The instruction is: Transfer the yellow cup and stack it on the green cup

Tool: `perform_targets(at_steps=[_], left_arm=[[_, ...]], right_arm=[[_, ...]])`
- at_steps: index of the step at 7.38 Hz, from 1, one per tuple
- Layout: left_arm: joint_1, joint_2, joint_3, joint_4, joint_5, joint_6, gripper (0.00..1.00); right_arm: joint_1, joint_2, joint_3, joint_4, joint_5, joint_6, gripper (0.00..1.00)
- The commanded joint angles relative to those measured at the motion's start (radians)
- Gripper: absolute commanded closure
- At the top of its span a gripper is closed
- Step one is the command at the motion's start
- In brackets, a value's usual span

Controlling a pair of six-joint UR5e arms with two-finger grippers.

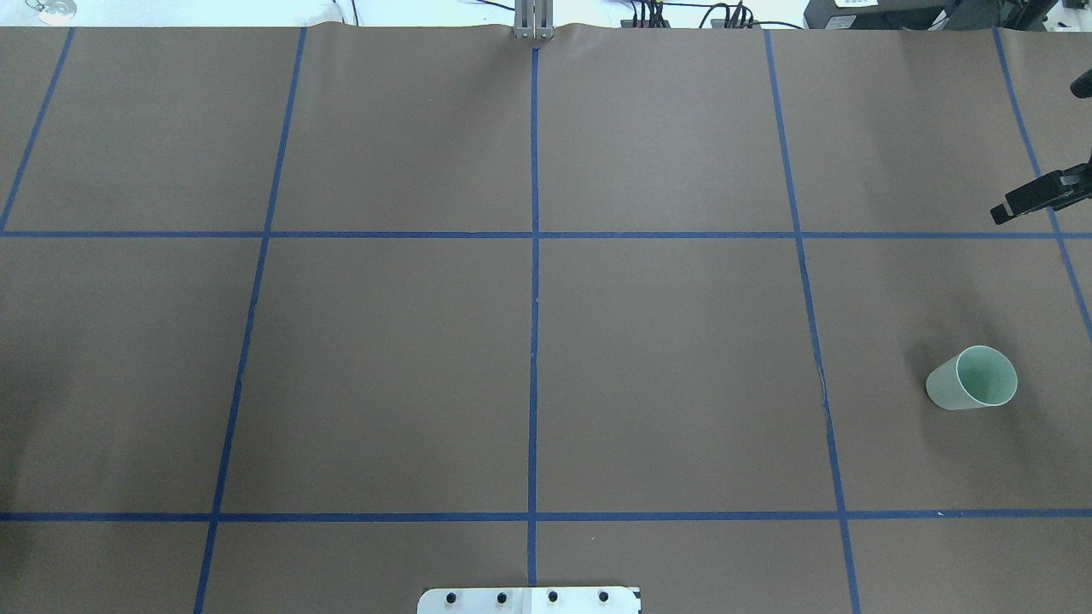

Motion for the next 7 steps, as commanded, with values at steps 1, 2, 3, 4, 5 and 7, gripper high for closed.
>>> perform_targets(at_steps=[1, 2, 3, 4, 5, 7], left_arm=[[-0.081, -0.149, 0.001, -0.129, 0.074, 0.223, 0.60], [-0.082, -0.252, 0.002, -0.127, 0.075, 0.239, 0.61], [-0.080, -0.350, 0.002, -0.129, 0.068, 0.330, 0.63], [-0.078, -0.459, 0.004, -0.159, 0.065, 0.390, 0.63], [-0.069, -0.541, 0.004, -0.167, 0.043, 0.407, 0.70], [-0.001, -0.696, 0.031, -0.196, 0.021, 0.458, 0.82]], right_arm=[[-0.002, 0.006, -0.051, 0.000, 0.000, -0.001, 0.00], [-0.002, 0.010, -0.050, 0.000, 0.000, -0.001, 0.00], [-0.002, 0.012, -0.046, 0.000, 0.000, 0.000, 0.00], [-0.002, 0.019, -0.037, 0.002, 0.000, 0.034, 0.00], [-0.002, 0.035, -0.027, 0.003, 0.000, 0.108, 0.00], [-0.003, 0.035, -0.027, 0.004, -0.003, 0.131, 0.00]])
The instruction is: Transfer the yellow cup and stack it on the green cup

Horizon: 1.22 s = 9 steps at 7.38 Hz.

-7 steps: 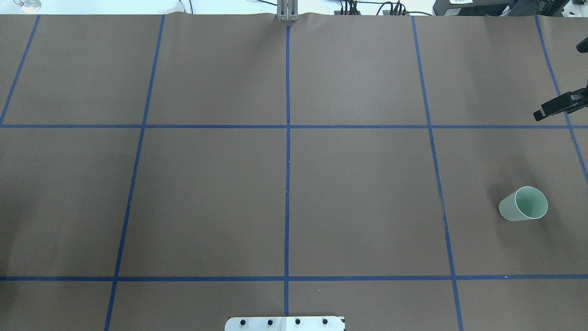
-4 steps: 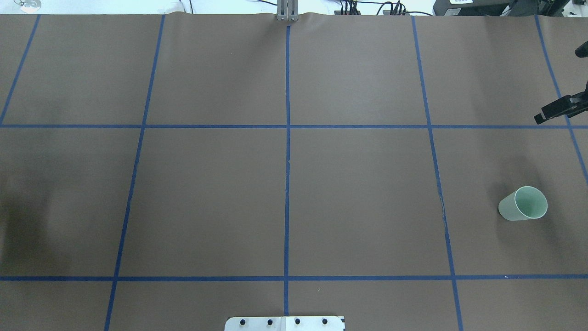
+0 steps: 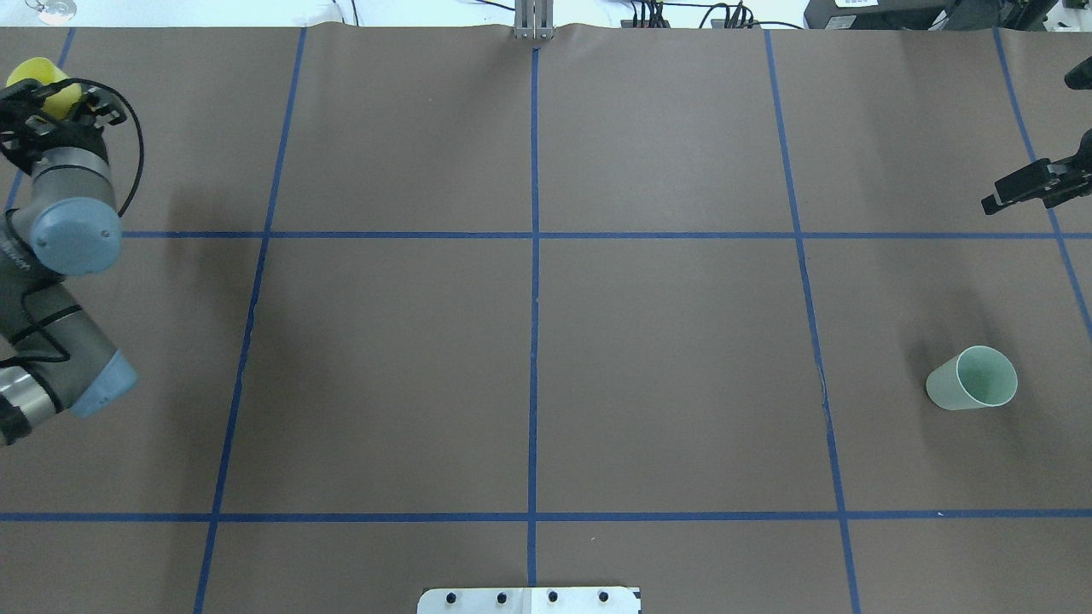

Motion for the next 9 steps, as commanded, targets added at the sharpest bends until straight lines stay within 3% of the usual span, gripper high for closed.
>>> perform_targets(at_steps=[1, 3, 4, 5, 7, 9], left_arm=[[0.062, -0.189, 0.015, -0.022, -0.040, 0.105, 0.82], [0.139, -0.275, 0.010, -0.075, -0.074, 0.442, 0.64], [0.179, -0.358, 0.018, -0.136, -0.127, 0.535, 0.62], [0.232, -0.372, 0.019, -0.145, -0.134, 0.579, 0.61], [0.332, -0.456, 0.022, -0.221, -0.137, 0.658, 0.67], [0.342, -0.498, 0.071, -0.348, -0.315, 0.707, 0.81]], right_arm=[[-0.001, 0.004, 0.002, 0.000, -0.003, 0.019, 0.00], [-0.001, 0.010, 0.004, -0.001, -0.003, 0.021, 0.00], [-0.001, 0.010, 0.005, -0.001, -0.003, 0.028, 0.00], [-0.001, 0.010, 0.007, -0.001, -0.002, 0.036, 0.00], [-0.001, 0.010, 0.019, -0.001, -0.002, 0.042, 0.00], [-0.001, 0.033, 0.027, -0.001, 0.000, 0.070, 0.00]])
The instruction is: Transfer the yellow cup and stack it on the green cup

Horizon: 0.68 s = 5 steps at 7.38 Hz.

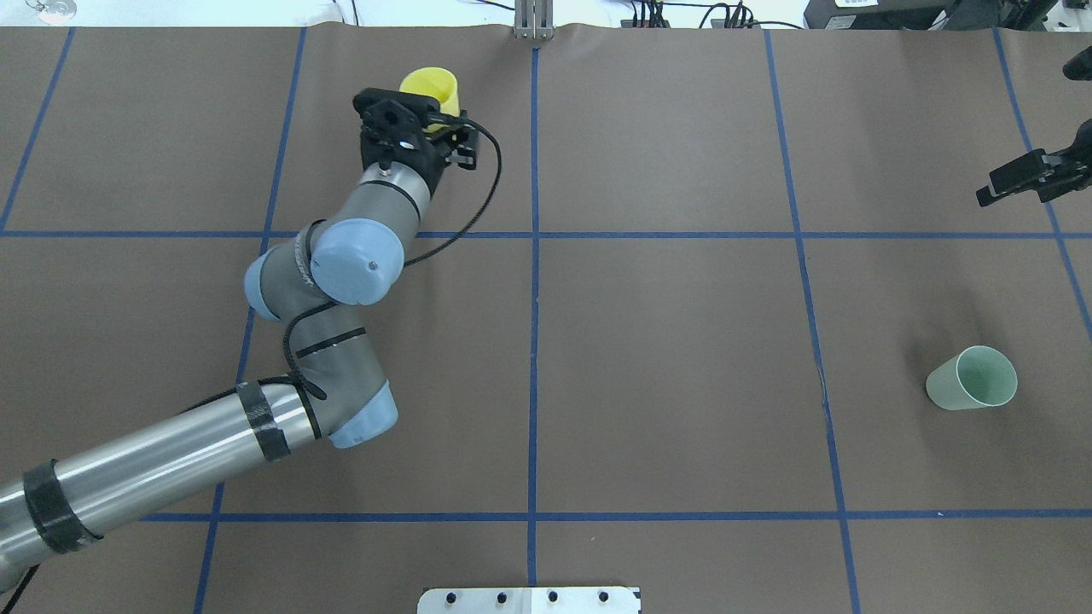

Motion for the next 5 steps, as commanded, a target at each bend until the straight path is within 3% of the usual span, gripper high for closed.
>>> perform_targets(at_steps=[1, 2, 3, 4, 5], left_arm=[[0.015, -0.101, 0.037, -0.090, -0.159, 0.109, 0.75], [0.018, -0.128, 0.048, -0.090, -0.163, 0.141, 0.74], [0.062, -0.152, 0.052, -0.082, -0.164, 0.184, 0.83], [0.112, -0.219, 0.100, -0.056, -0.186, 0.207, 1.00], [0.114, -0.260, 0.136, -0.054, -0.189, 0.221, 0.77]], right_arm=[[0.000, 0.014, 0.018, 0.000, 0.003, 0.026, 0.00], [0.000, 0.014, 0.029, 0.000, 0.003, 0.055, 0.00], [-0.002, 0.028, 0.038, 0.000, 0.003, 0.079, 0.00], [0.000, 0.048, 0.042, 0.001, 0.004, 0.126, 0.00], [-0.009, 0.057, 0.045, 0.002, 0.004, 0.156, 0.00]])
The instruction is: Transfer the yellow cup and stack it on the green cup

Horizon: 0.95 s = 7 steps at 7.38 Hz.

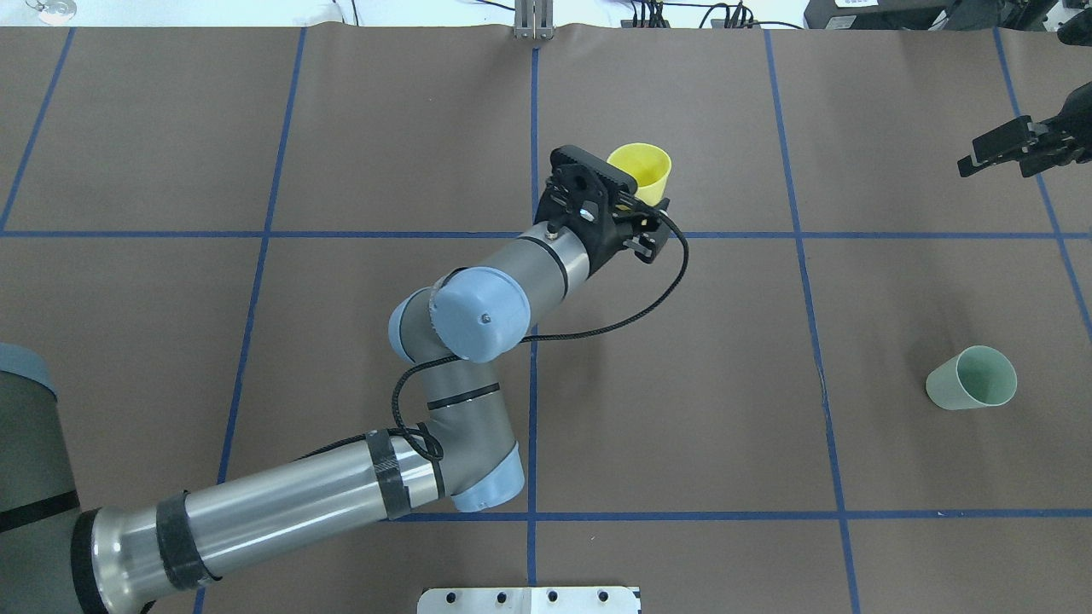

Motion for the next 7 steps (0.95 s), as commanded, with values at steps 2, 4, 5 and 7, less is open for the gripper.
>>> perform_targets(at_steps=[2, 4, 5, 7], left_arm=[[0.023, -0.095, 0.063, 0.011, 0.005, 0.381, 0.77], [0.021, -0.122, 0.095, 0.009, 0.031, 0.378, 0.54], [0.017, -0.122, 0.096, 0.006, 0.068, 0.375, 0.49], [-0.008, -0.120, 0.101, 0.006, 0.068, 0.300, 0.34]], right_arm=[[-0.014, 0.034, 0.021, 0.001, -0.001, 0.075, 0.00], [-0.071, 0.083, 0.059, 0.001, -0.009, 0.212, 0.00], [-0.101, 0.138, 0.061, -0.001, -0.013, 0.301, 0.00], [-0.207, 0.253, 0.062, -0.004, -0.092, 0.480, 0.00]])
